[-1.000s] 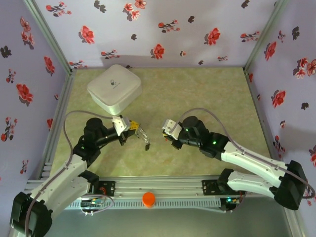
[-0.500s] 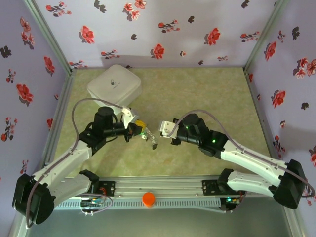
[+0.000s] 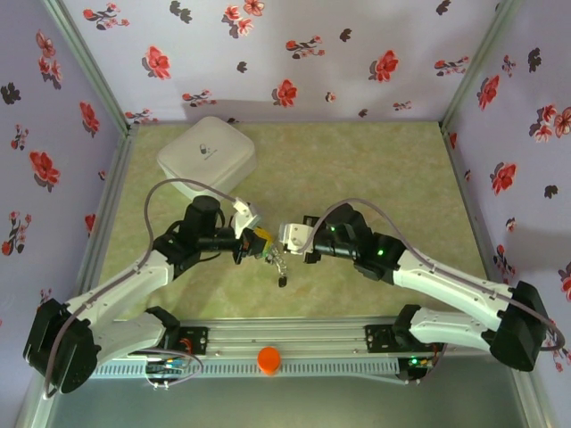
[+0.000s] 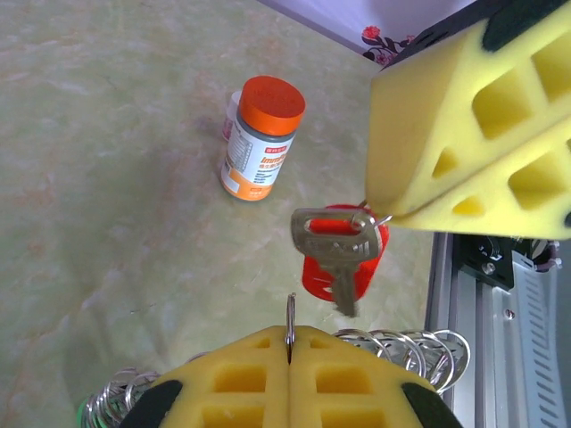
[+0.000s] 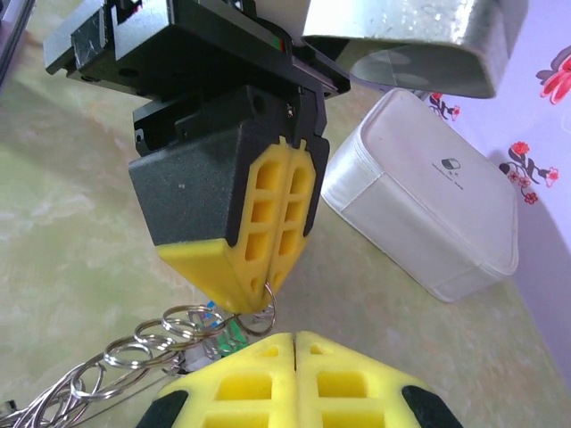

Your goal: Put the keys on the keyring

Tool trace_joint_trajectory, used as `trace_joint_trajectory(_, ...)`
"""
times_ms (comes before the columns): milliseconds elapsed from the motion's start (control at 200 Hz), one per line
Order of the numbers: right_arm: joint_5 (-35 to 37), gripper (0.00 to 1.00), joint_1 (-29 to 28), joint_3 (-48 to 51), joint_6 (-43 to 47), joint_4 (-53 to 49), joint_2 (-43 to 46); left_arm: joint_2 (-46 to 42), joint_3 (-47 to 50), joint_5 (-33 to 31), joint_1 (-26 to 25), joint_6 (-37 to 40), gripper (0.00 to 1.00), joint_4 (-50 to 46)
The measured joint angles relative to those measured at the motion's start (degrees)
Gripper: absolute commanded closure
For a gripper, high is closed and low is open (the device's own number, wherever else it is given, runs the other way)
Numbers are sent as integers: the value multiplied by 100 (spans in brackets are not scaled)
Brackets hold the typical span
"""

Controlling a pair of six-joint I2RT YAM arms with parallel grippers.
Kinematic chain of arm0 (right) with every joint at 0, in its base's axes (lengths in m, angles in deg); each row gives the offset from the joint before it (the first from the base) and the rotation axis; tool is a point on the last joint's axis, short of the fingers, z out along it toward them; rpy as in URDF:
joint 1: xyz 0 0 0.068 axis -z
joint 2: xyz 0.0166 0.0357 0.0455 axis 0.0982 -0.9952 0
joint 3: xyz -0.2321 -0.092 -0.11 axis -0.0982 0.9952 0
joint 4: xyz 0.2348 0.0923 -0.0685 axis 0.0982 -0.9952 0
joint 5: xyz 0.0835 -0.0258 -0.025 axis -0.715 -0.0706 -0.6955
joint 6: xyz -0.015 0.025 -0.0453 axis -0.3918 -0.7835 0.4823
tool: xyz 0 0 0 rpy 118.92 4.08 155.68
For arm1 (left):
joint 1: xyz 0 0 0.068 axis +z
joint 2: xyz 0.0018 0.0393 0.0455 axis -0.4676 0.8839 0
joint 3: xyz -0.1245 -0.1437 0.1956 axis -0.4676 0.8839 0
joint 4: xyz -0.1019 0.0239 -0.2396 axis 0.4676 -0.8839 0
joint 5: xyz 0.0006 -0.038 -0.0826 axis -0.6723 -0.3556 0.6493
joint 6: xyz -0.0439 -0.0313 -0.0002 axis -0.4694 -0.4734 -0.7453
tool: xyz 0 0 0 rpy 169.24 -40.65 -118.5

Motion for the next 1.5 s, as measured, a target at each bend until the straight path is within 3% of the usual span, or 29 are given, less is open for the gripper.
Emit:
trace_joint_trajectory(230,-76,100,-39,-31,90,-66,-118,85,-7,0,-44,-160,100,2)
trace_joint_trajectory(845,603,100,-210,-31,319,-76,-380,142,-15,0,-63,-245,100,4)
trace_joint_trajectory(1500,468,100,-210,-31,317,9,-450,142,-15,0,-63,-245,100,4)
